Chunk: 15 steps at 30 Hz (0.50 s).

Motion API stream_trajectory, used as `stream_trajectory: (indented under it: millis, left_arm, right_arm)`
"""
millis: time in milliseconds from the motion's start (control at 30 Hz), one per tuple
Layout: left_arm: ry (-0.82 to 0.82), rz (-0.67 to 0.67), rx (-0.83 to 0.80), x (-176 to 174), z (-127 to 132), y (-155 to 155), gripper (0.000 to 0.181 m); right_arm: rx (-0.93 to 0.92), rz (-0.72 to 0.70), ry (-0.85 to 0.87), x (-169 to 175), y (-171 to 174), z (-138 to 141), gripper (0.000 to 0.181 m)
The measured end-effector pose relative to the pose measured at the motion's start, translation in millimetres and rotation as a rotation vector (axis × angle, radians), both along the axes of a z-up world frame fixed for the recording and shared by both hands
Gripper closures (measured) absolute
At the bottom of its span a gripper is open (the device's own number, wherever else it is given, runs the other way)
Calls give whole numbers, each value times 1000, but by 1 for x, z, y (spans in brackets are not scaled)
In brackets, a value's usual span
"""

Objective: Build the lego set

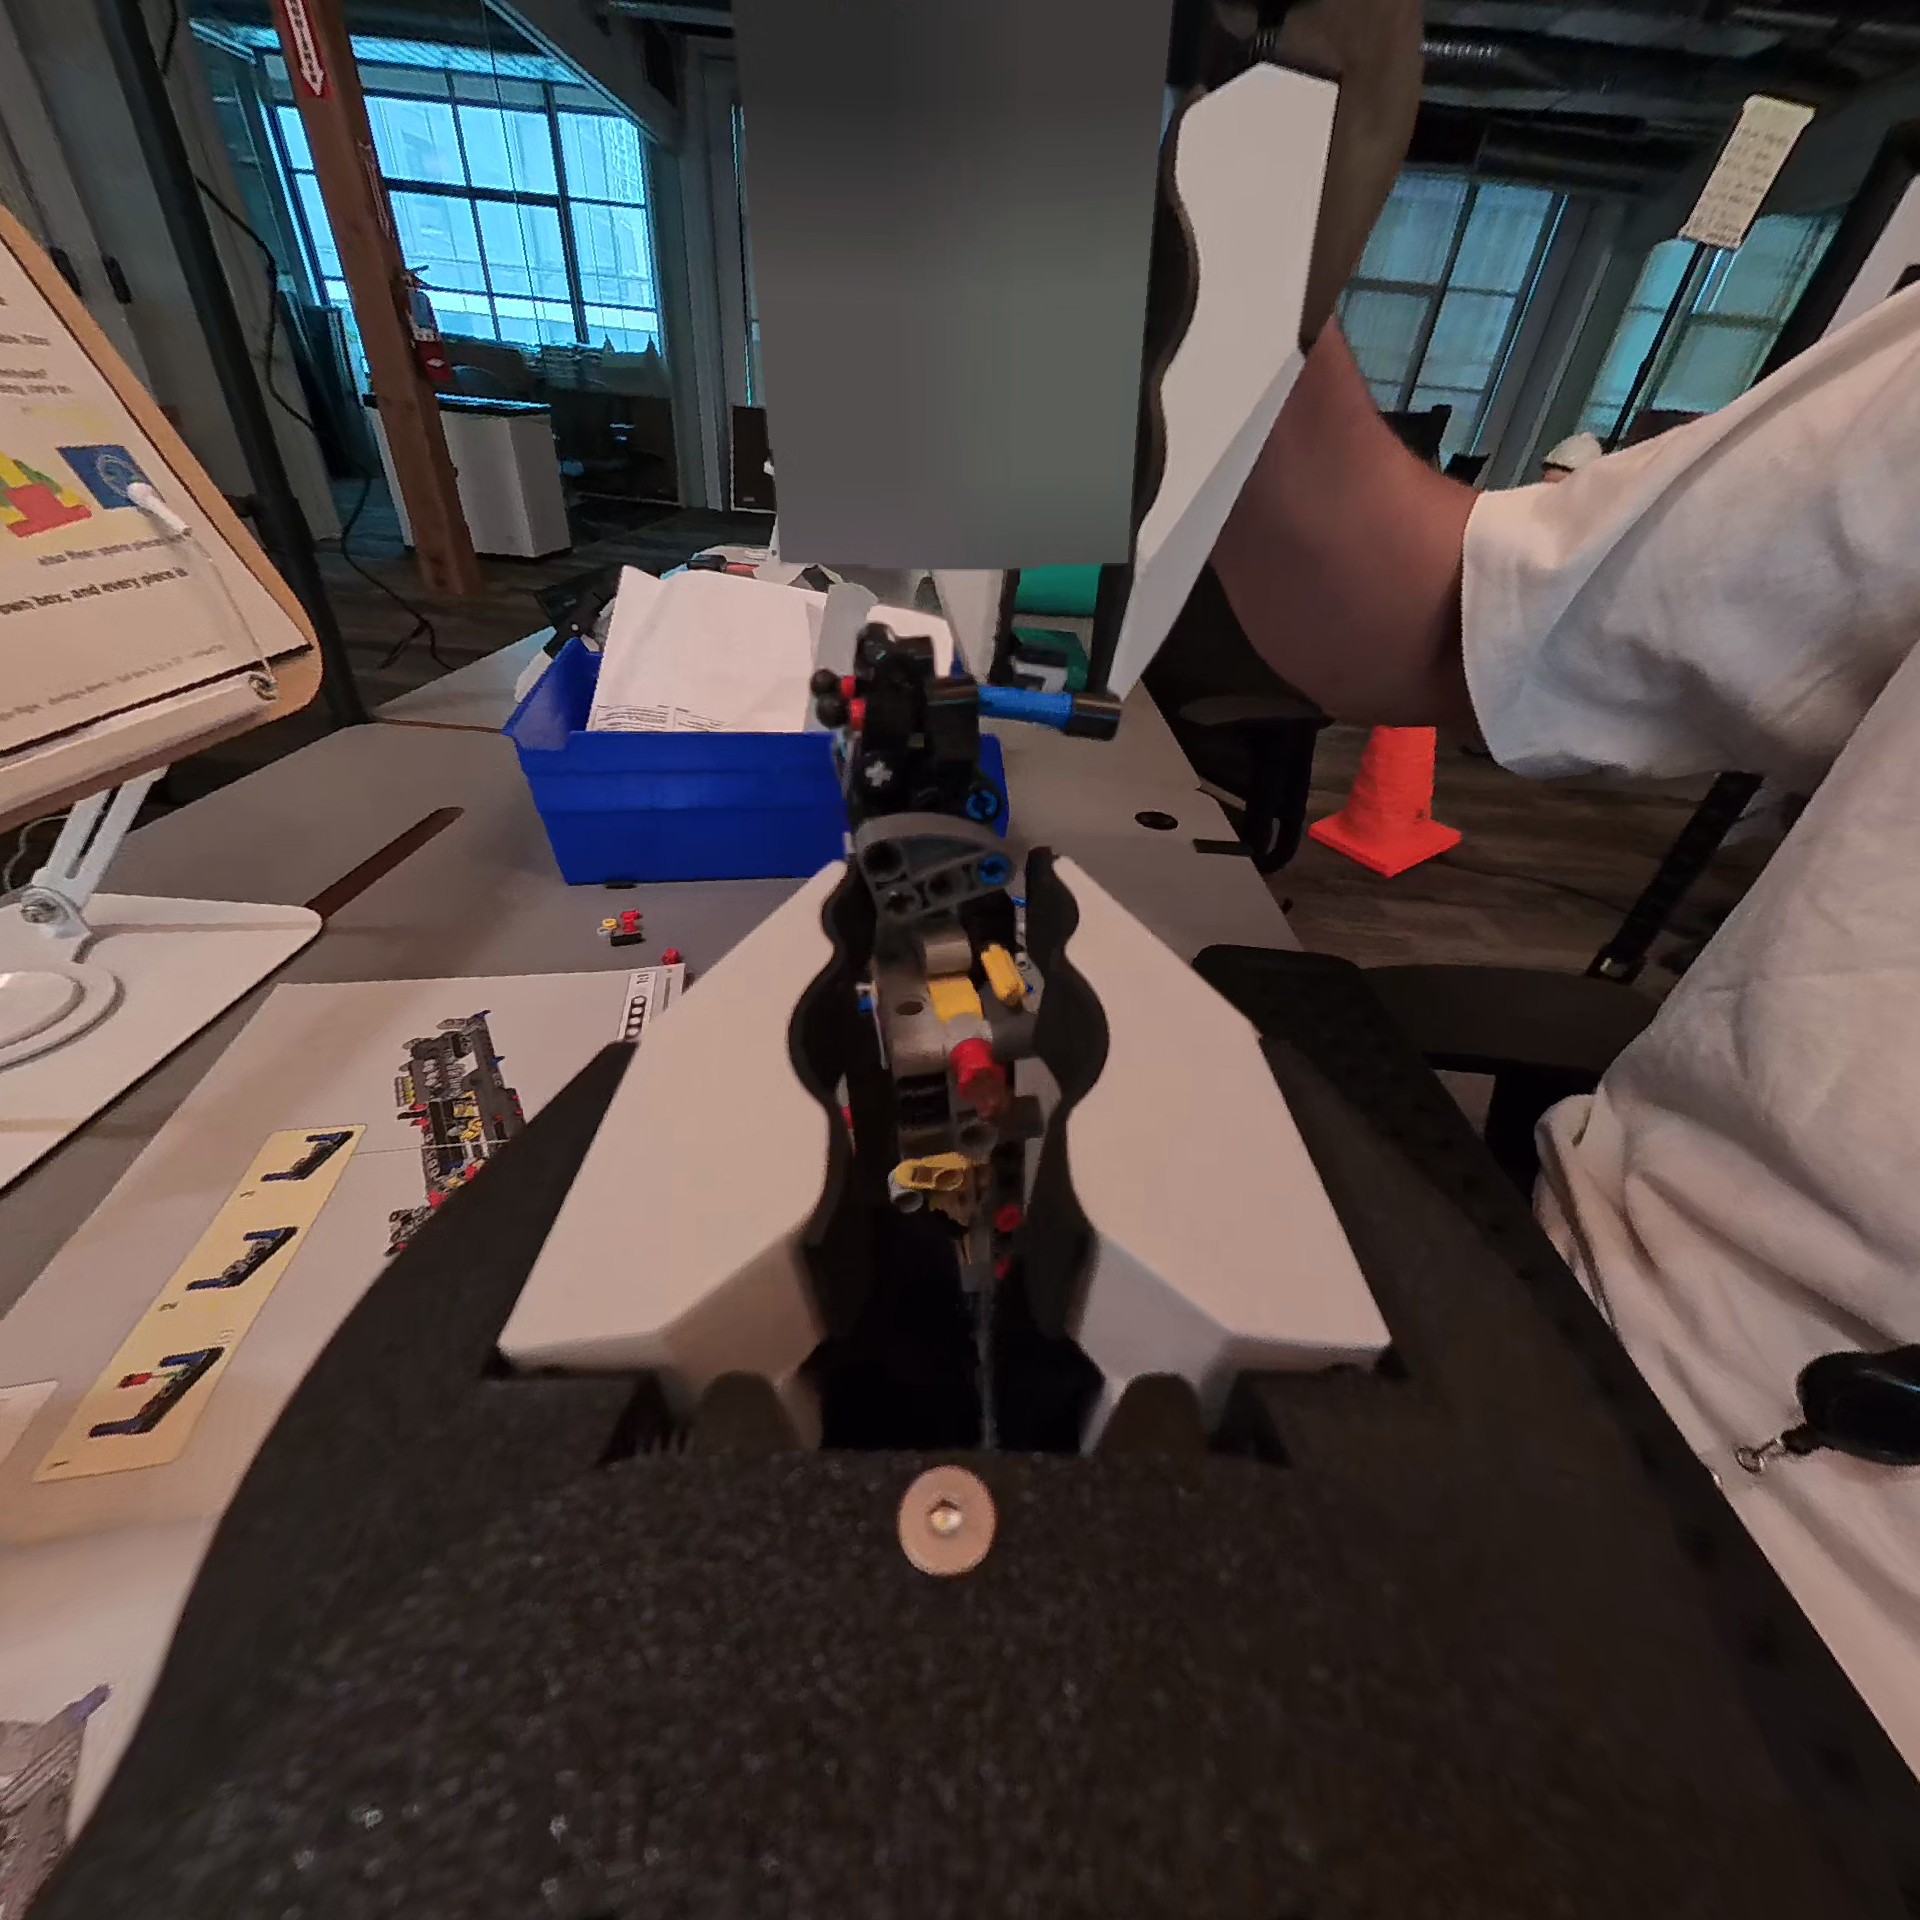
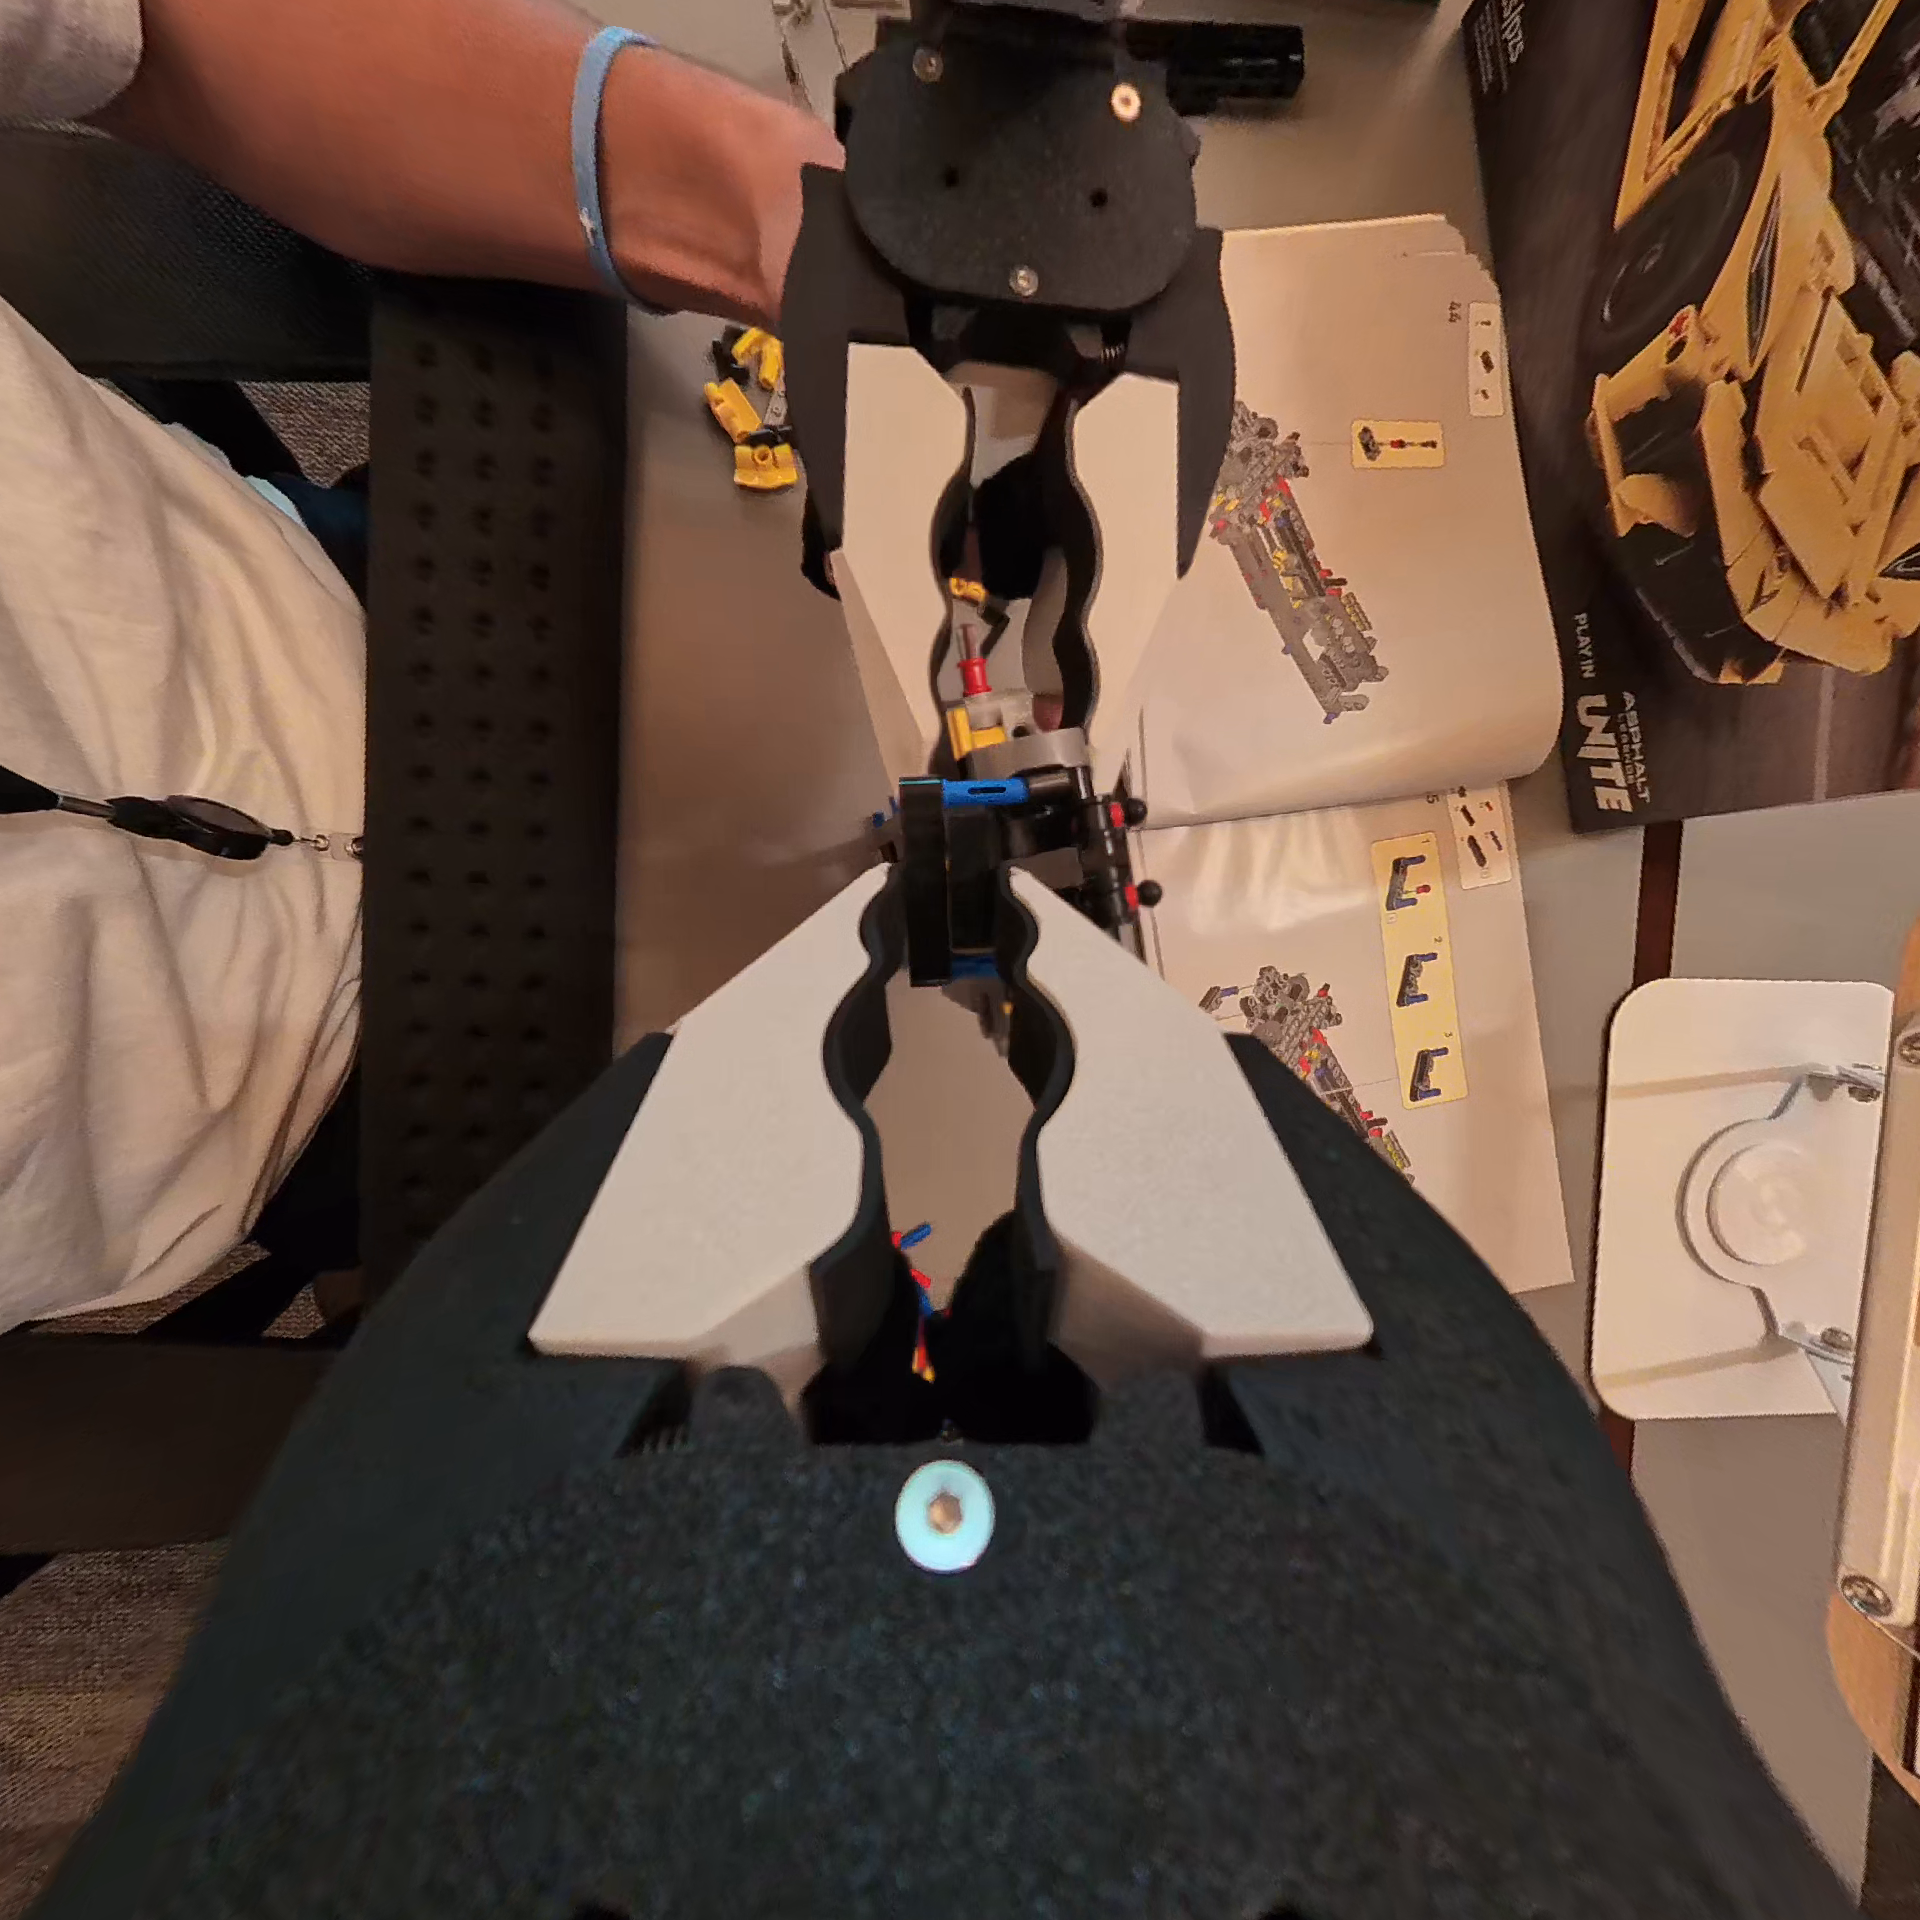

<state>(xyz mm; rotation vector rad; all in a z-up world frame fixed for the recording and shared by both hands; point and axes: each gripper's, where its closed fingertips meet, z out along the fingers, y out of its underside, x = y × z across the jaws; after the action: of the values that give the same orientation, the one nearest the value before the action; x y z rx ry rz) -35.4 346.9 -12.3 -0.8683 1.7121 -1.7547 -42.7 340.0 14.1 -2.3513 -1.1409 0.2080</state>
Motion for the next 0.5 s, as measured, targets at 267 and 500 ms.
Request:
stream_trajectory:
  millis: [267, 500]
  left_arm:
    - [7, -9, -33, 6, 1, -1, 158]
    - [22, -4, -35, 8, 0, -1, 158]
  right_arm:
    - [-72, 55, 83, 4, -1, 2, 166]
    - [-1, 97, -49, 6, -1, 1, 166]
